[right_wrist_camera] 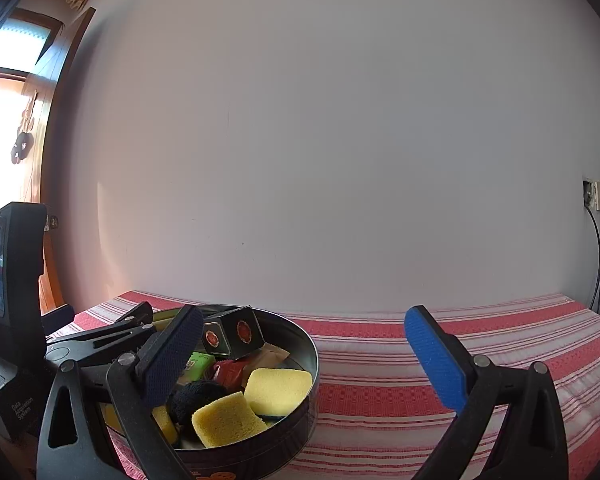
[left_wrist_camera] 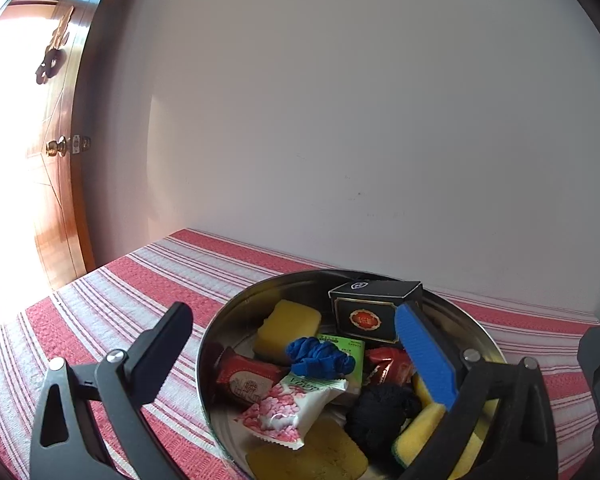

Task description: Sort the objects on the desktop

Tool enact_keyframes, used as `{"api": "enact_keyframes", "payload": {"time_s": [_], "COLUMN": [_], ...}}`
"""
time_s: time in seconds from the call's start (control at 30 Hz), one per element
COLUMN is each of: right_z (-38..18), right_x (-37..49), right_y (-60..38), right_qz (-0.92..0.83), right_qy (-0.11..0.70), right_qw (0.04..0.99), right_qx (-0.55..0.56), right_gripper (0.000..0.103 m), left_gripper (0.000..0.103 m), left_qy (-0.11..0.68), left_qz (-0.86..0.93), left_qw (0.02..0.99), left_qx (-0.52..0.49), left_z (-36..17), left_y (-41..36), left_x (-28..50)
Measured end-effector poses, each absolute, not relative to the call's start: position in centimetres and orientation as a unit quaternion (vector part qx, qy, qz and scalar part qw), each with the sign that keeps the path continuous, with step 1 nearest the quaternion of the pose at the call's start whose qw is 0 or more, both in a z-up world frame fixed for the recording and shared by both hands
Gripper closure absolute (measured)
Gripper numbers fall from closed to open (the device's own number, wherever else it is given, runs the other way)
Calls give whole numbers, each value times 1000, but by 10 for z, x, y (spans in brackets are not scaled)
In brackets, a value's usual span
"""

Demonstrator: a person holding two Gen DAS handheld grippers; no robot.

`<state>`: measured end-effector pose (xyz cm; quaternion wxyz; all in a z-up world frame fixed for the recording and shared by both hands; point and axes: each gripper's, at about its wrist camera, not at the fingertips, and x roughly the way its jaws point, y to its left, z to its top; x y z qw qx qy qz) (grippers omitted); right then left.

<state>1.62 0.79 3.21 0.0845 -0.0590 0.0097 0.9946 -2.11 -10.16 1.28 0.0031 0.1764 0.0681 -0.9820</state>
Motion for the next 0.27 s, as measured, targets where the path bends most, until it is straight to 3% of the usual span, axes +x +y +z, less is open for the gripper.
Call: {"api": "enact_keyframes", "payload": {"time_s": [0.27], "right_z": [32], "right_x": [16], "right_y": [10], "right_qz": [994], "right_qy": [9], "right_qw": [93], "right_qx": [-59], "right_gripper": [1], "left_gripper": [0], "left_qy": [64], "left_qz": [-981], "left_qw": [13], "left_qx": [183], "left_z": [11], "left_y": [-99], "left_x": [-24]}}
